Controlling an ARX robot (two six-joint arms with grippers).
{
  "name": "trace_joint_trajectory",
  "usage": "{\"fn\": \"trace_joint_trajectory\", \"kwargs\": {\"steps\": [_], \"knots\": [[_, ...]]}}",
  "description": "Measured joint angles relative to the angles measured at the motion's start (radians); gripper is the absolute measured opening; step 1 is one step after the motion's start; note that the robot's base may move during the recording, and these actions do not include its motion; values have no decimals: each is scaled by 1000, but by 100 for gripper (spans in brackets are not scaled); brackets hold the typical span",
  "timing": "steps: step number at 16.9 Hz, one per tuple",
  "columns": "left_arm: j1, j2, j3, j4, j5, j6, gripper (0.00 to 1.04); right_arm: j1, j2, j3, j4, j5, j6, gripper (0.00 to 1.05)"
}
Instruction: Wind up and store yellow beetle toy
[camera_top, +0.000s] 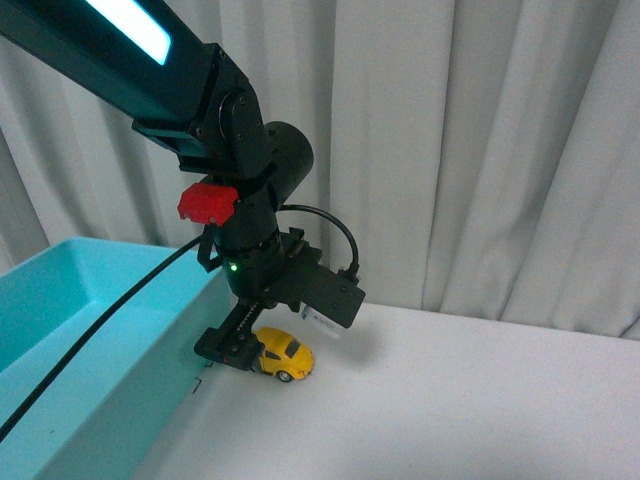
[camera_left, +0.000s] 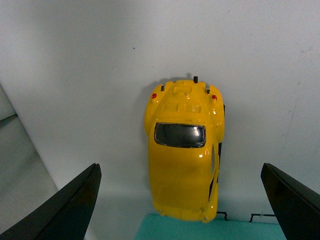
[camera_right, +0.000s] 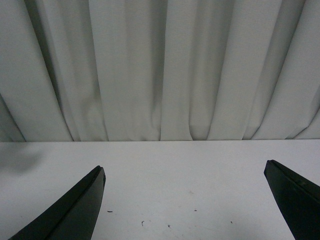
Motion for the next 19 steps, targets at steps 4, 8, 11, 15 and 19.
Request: {"fn": "trace_joint_trajectory", "kwargs": {"steps": [4, 8, 11, 15, 19], "knots": [[8, 35, 1, 9, 0, 10, 98, 0, 0, 0, 0, 0, 0, 98], [25, 55, 25, 12, -8, 11, 55, 0, 0, 0, 0, 0, 0, 98], [28, 56, 48, -32, -24, -21, 39, 0, 0, 0, 0, 0, 0, 98], [14, 57, 83, -110, -18, -91, 38, 0, 0, 0, 0, 0, 0, 98], [-42, 23, 127, -225, 244, -300, 38, 0, 0, 0, 0, 0, 0, 98]]}}
